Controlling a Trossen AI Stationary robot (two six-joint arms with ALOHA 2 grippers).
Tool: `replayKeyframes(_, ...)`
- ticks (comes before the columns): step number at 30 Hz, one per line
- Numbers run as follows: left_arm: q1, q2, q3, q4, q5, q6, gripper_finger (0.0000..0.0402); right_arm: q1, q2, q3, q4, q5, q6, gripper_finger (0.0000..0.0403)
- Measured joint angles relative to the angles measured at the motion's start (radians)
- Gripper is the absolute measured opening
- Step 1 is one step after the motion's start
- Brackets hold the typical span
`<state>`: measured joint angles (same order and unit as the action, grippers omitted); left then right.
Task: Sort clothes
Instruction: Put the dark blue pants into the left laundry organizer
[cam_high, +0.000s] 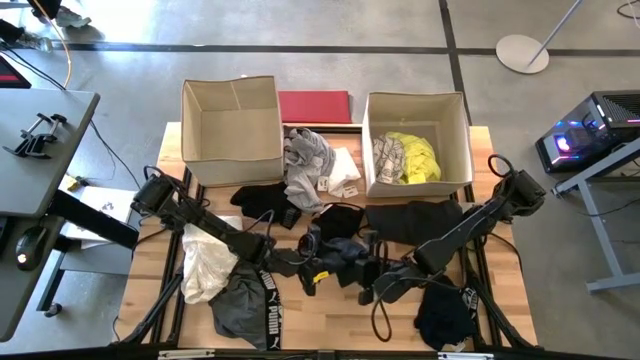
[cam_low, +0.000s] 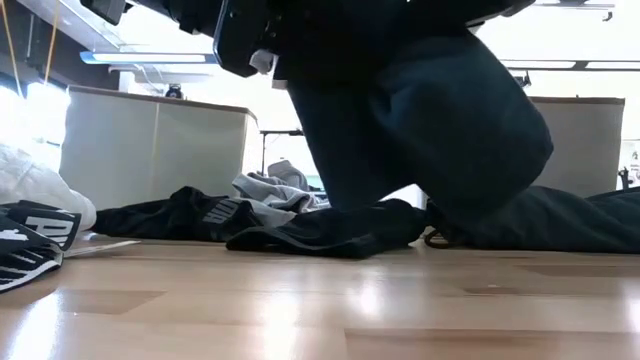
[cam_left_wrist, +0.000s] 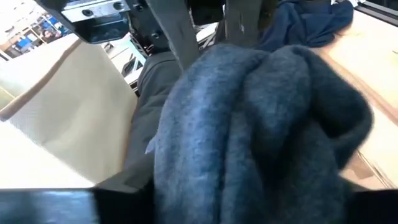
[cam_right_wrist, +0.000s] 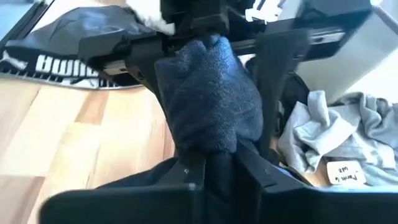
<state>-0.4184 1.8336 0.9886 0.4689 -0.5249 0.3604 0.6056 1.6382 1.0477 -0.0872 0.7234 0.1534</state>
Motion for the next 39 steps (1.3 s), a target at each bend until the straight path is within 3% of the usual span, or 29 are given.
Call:
replayKeyframes(6, -0.019, -0.01, 0.0, -0.006, -0.01, -0.019, 0.0035, 0.002, -0.043, 0.0, -0.051, 0.03, 0.074, 0.0133)
replayKeyframes(10, -0.061, -0.065, 0.008, -0.025, -0.071, -0.005, 0.003, 0.023, -0.138, 0.002, -0.192, 0.06, 0.199, 0.0182)
replayKeyframes(13, -0.103, -0.143, 0.028, -0.089, -0.228, 0.068, 0.0038, 0.048, -0.209, 0.004, -0.319, 0.109, 0.335, 0.0195)
replayKeyframes(20, -0.121, -0.385, 0.039, -0.13, -0.798, 0.435, 0.0032, 0.116, -0.243, 0.003, -0.451, 0.265, 0.485, 0.0197)
replayKeyframes(22, -0.075, -0.474, 0.039, -0.129, -0.877, 0.518, 0.0032, 0.127, -0.226, 0.003, -0.453, 0.282, 0.494, 0.0197)
replayKeyframes(25, 0.048, -0.607, 0.039, -0.147, -0.918, 0.57, 0.0032, 0.128, -0.197, 0.003, -0.451, 0.283, 0.498, 0.0197)
replayKeyframes(28, 0.218, -0.731, 0.041, -0.209, -0.903, 0.545, 0.0032, 0.128, -0.166, 0.002, -0.451, 0.282, 0.513, 0.0197)
replayKeyframes(31, 0.41, -0.829, 0.041, -0.408, -0.786, 0.402, 0.0031, 0.128, -0.136, 0.002, -0.452, 0.28, 0.523, 0.0197)
replayKeyframes(33, 0.556, -0.877, 0.041, -0.601, -0.629, 0.202, 0.0031, 0.128, -0.121, 0.002, -0.452, 0.275, 0.524, 0.0197)
replayKeyframes(36, 0.797, -0.905, 0.041, -0.861, -0.284, -0.125, 0.0031, 0.128, -0.105, 0.002, -0.452, 0.269, 0.53, 0.0197)
replayKeyframes(39, 1.012, -0.858, 0.04, -1.039, -0.068, -0.283, 0.0031, 0.128, -0.101, 0.002, -0.454, 0.269, 0.539, 0.0197)
